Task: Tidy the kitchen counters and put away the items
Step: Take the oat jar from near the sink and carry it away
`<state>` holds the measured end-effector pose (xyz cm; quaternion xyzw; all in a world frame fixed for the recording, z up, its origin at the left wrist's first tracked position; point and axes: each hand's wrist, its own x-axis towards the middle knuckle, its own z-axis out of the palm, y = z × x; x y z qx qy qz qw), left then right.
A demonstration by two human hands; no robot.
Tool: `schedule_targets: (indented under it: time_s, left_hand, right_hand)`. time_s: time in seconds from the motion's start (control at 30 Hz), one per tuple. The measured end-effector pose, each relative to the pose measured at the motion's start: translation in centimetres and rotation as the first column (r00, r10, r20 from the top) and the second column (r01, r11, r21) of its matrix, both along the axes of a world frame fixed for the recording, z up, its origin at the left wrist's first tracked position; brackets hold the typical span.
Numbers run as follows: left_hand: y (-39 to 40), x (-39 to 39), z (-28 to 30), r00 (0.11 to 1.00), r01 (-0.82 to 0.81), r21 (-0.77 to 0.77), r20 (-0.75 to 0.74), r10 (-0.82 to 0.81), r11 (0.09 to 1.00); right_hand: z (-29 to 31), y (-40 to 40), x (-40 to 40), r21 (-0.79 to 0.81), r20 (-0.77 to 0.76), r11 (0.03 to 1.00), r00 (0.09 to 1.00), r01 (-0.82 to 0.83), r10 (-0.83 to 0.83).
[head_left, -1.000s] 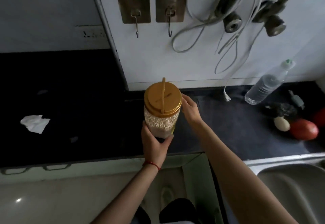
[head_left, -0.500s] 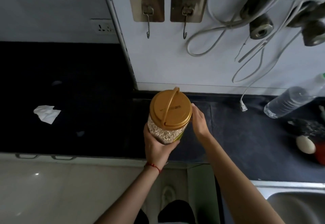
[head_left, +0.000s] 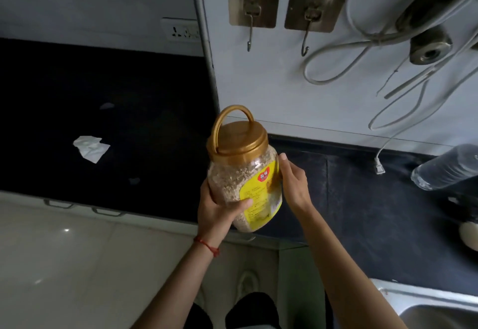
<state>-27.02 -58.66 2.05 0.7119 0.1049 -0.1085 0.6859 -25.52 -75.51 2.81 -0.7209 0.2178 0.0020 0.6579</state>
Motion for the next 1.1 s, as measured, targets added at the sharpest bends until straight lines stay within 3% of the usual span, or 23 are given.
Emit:
schedule_targets:
  time_s: [0.33,0.53,0.77,0.9,1.1]
  left_hand:
    - [10.5,-2.0,4.5,0.983,-0.161,-0.261,0.048,0.179,0.952]
    - [19.8,-4.5,5.8,0.951,-0.266,-0.373,0.050,0.306,0.889]
    - [33.7,-8.6,6.0,0.909,-0.379,-0.274,0.071,0.412,0.884]
    - [41.2,-12.3,5.1,0.879,-0.468,-0.173,0.007,0.477,0.866]
    - [50.1,-16.8,2.6,0.724,-0.689,-0.135,-0.171,0.668,0.712]
  right_hand:
    - [5.3,10.1,-0.5,0.005,0.232,0.961,0.935,-0.278,0.269]
    - [8.3,19.6,-0.5,0.141,0.242,0.802,0.806,-0.580,0.540]
    - [7.9,34.4,-2.5,0.213,0.166,0.686,0.718,-0.695,0.676]
    - [5.4,42.4,-4.9,0.232,0.093,0.641,0.673,-0.732,0.734]
    - [2.3,53.1,-7.9,0.206,0.018,0.506,0.520,-0.838,0.854]
